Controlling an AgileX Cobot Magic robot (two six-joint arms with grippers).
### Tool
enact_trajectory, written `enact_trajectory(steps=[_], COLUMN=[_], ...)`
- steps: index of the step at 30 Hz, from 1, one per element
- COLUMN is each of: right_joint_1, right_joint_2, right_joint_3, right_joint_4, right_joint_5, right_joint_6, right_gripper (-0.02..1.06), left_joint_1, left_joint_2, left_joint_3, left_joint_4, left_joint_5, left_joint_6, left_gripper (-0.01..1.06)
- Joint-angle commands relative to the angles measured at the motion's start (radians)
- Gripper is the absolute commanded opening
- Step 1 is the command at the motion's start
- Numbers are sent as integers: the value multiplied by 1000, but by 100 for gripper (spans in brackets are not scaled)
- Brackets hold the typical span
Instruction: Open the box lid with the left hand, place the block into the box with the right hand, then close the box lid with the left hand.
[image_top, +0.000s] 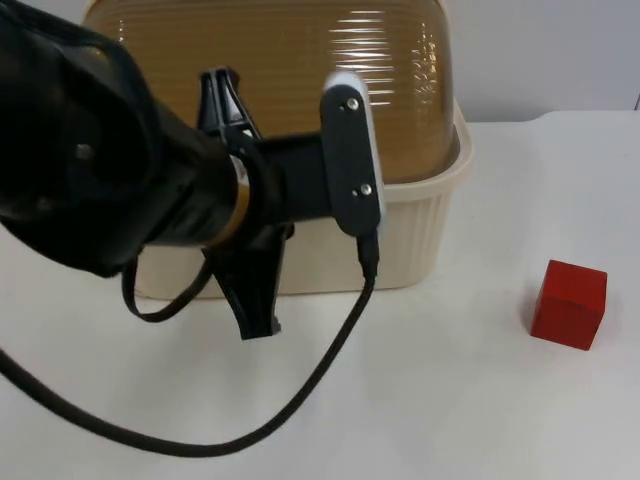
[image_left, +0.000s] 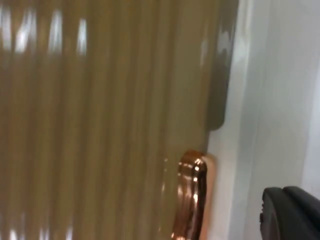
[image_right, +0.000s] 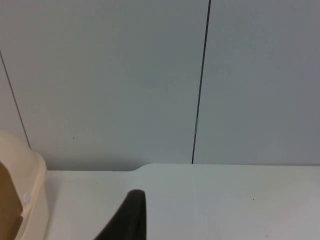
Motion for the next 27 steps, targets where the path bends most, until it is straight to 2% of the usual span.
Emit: enact_trajectory(steps=[1, 17, 21, 27], right_joint_1=[-6, -6, -6, -6], right_joint_2=[0, 0, 0, 0], right_joint_3=[-7, -7, -7, -7], right_joint_4=[-5, -5, -5, -5], right_joint_5=[-16, -16, -10, -10], right_joint_6=[-8, -8, -8, -8], right_gripper=[103, 103, 103, 103], left_joint_1=[2, 13, 29, 32], left_joint_2=[10, 35, 35, 24], left_joint_3=[-14, -31, -31, -31], left_joint_4=[2, 2, 2, 2], left_joint_5=[11, 30, 67, 46], left_joint_6=[5, 60, 60, 57], left_gripper=[0, 0, 0, 0])
